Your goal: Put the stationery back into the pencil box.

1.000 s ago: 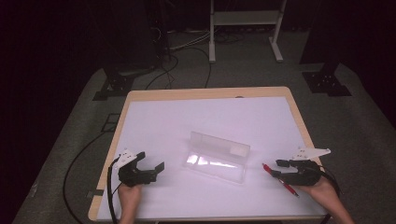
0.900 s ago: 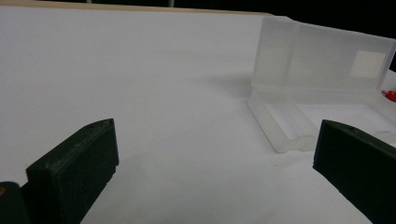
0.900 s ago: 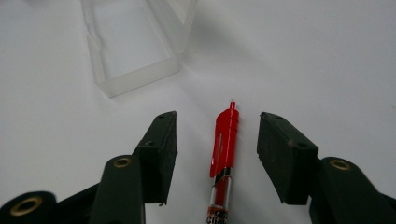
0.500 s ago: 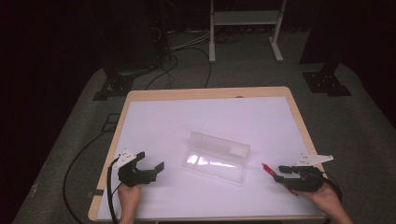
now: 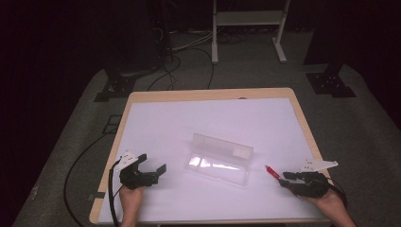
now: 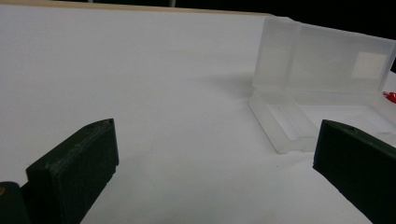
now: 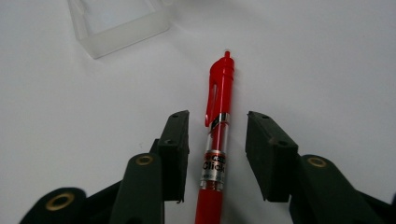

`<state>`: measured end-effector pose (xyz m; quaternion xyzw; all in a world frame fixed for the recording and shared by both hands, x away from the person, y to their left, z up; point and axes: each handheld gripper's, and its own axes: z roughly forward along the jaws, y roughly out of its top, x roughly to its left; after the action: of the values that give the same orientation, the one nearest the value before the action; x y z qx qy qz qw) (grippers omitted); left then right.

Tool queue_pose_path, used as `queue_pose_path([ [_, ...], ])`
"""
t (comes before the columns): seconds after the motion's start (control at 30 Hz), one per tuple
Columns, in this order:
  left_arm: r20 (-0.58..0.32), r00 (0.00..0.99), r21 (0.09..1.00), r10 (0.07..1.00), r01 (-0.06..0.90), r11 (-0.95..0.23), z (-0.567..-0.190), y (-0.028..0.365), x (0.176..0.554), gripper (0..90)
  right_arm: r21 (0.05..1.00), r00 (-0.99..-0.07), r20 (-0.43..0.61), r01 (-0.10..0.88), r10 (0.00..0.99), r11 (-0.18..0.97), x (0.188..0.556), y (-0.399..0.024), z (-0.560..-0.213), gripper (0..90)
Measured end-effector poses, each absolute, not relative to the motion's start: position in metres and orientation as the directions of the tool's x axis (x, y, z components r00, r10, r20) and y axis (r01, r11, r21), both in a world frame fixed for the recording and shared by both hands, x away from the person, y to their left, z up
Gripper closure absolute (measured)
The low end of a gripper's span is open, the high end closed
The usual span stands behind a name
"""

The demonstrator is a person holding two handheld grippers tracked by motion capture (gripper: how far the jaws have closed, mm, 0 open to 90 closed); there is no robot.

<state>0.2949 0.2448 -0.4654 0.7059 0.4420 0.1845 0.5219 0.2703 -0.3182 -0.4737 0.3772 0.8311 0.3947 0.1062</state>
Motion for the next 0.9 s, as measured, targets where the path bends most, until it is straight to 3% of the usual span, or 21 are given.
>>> queue_pose_path([
  [0.9, -0.198, 0.540, 0.902, 0.818, 0.427, -0.065, -0.4655, 0.2440, 0.2941, 0.0, 0.725, -0.691, 0.077, 0.534, 0.718, 0.436, 0.2662, -0.3145, -0.4754, 77.3],
])
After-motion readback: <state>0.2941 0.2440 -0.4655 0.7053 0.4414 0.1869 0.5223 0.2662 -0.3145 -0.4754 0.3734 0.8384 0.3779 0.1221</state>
